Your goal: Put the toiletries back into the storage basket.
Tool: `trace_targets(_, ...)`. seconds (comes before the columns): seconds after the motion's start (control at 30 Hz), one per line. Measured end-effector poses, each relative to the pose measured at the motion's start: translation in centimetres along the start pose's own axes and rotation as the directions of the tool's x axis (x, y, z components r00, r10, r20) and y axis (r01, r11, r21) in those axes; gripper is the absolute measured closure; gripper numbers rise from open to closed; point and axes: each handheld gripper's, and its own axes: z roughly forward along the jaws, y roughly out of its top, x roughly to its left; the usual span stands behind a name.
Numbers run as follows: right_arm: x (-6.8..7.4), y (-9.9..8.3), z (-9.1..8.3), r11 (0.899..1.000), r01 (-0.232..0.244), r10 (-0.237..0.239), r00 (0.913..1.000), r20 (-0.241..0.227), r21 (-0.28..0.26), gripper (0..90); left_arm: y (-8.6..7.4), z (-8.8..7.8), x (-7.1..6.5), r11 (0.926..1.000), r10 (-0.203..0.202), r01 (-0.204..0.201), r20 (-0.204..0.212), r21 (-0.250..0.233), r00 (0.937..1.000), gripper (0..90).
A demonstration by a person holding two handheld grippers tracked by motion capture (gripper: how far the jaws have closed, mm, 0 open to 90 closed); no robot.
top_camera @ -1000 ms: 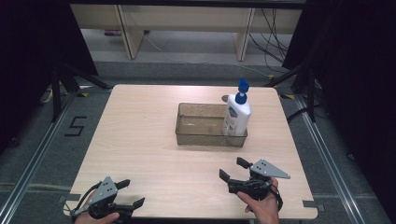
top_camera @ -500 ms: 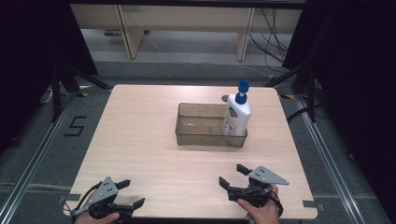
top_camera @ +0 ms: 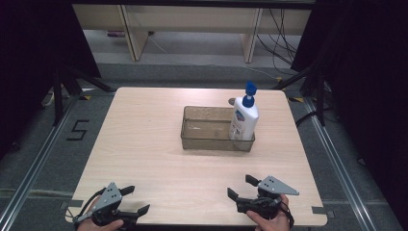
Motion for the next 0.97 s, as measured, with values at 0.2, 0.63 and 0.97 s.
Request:
trace_targets(0.2, 0.13, -0.42, -0.45, 1.0, -0.004, 0.003, 0.9999, 0.016, 0.012, 15.4, 0.0, -0.02, 0.02, 1.0, 0.007, -0.007, -0.001, 0.006, 1.0, 14.8)
trace_targets(0.63, 0.05, -0.87, -0.61, 0.999, -0.017, 0.016, 0.9998, 0.01, 0.038, 15.4, -0.02, 0.07, 0.0, 1.0, 0.006, -0.006, 0.0, 0.005, 1.0, 14.7)
trace_targets(0.97, -0.2, -0.82, -0.63, 0.999, 0.006, -0.007, 0.9998, 0.017, 0.035, 15.4, -0.06, 0.13, 0.03, 0.9999, 0.008, -0.008, -0.003, 0.012, 1.0, 14.7)
